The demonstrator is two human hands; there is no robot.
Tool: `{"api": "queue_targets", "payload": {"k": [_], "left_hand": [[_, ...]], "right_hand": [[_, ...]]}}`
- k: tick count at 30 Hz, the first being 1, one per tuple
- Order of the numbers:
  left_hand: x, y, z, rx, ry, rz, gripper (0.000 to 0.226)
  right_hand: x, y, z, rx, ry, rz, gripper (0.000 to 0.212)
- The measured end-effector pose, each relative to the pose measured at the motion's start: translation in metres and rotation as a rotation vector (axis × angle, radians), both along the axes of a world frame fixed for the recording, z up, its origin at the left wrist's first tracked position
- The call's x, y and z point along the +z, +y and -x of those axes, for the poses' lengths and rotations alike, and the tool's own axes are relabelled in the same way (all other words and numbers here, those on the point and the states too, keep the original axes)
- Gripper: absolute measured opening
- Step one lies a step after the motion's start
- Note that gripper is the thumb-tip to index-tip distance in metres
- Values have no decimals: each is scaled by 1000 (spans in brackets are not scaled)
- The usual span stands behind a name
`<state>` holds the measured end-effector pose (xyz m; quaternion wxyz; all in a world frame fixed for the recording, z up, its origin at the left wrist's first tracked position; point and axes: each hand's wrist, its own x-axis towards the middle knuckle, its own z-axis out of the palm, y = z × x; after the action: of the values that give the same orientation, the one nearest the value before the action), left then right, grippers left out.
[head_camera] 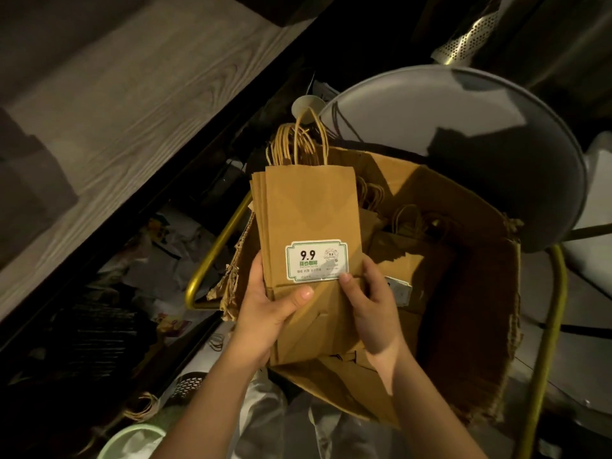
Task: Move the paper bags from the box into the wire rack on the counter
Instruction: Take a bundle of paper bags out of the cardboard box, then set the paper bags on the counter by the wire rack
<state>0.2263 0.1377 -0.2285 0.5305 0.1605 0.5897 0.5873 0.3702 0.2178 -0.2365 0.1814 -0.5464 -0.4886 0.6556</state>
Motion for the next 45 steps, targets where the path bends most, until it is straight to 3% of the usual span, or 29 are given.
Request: {"api": "queue_targets", "payload": {"k": [7, 10, 22, 35, 39, 45], "left_hand": [[11, -6, -15, -99, -22, 14, 84], [31, -2, -18, -131, 4, -3, 80], [140, 1, 22, -26, 147, -177, 72], [257, -31, 121, 198, 377, -230, 79], [285, -42, 159, 289, 487, -180, 70], [303, -34, 196, 335, 673, -69, 65]], "right_hand": [[18, 0, -22, -27, 105, 241, 67], [41, 2, -28, -41, 109, 237, 68], [147, 12, 18, 106, 272, -8, 67], [265, 12, 141, 295, 400, -238, 62], [293, 9, 190, 349, 412, -367, 68], [296, 7, 242, 390, 313, -571, 58]]}}
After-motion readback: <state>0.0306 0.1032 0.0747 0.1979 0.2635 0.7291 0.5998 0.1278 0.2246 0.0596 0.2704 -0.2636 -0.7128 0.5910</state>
